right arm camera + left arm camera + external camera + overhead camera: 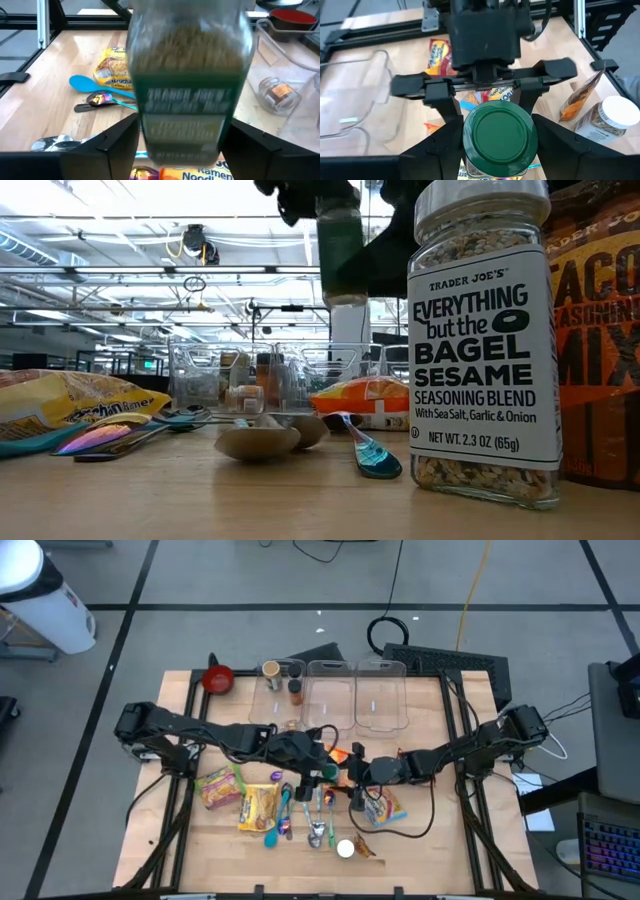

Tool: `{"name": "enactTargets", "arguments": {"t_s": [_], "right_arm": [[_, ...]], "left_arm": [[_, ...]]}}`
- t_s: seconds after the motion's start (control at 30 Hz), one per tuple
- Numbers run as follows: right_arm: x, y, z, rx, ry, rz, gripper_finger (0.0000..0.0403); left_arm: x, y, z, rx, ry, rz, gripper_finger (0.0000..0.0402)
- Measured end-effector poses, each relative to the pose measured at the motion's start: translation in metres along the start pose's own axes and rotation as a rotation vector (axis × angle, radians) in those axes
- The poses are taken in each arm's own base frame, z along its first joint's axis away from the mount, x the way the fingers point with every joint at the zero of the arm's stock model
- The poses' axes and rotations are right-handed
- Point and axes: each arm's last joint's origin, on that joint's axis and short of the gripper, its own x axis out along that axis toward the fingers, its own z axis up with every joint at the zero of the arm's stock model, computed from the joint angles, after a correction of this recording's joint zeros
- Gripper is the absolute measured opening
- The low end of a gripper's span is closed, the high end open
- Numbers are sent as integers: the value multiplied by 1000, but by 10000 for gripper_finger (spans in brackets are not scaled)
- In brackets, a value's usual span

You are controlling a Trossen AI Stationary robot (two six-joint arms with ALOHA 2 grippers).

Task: Pick & Place Food Item
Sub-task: Put the green seasoning bottle into the left transparent bin

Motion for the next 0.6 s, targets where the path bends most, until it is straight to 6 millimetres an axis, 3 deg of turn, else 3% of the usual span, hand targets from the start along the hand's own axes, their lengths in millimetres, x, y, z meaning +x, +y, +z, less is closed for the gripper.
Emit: {"name": "enactTargets", "arguments": {"t_s": [0.2,0.4,0.6], "right_arm": [[-13,0,11,-9,-19,1,276],[-53,-8,34,43,-37,-1,282],[-83,-9,19,96,-87,64,283]], "left_arm": [[-21,2,4,-3,3,56,211],[-48,9,9,-4,-30,133,211],[-75,27,-3,-49,-70,287,211]]}}
